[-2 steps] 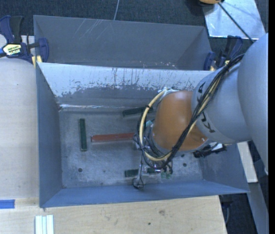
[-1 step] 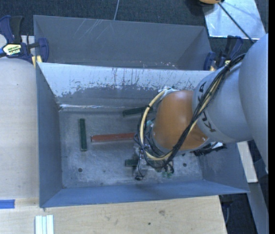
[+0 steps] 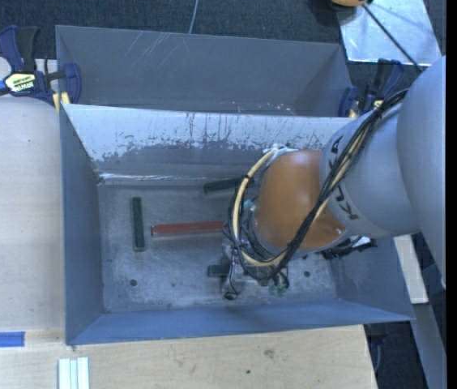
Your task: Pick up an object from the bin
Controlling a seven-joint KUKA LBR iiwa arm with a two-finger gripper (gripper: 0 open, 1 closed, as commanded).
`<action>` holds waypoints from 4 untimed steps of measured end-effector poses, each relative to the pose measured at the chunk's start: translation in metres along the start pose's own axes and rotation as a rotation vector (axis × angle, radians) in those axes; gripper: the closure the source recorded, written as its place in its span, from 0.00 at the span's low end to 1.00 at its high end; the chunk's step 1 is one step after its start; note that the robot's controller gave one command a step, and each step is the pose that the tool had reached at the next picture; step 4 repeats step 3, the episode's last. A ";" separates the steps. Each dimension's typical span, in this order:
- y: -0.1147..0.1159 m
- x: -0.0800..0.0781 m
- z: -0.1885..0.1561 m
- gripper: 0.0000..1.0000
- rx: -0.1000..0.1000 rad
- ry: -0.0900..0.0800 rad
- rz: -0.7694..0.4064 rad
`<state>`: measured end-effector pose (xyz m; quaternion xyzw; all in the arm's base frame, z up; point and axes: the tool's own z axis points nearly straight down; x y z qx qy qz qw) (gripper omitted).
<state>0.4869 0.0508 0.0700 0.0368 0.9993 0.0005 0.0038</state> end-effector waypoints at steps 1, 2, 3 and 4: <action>0.000 0.002 -0.005 1.00 0.002 0.009 0.000; -0.001 0.003 -0.028 1.00 0.003 0.015 0.000; -0.001 0.001 -0.045 1.00 0.001 0.004 0.001; -0.001 0.001 -0.045 1.00 0.001 0.004 0.001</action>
Offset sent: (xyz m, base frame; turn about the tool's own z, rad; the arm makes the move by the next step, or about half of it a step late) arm 0.0001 0.0000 0.0157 0.0000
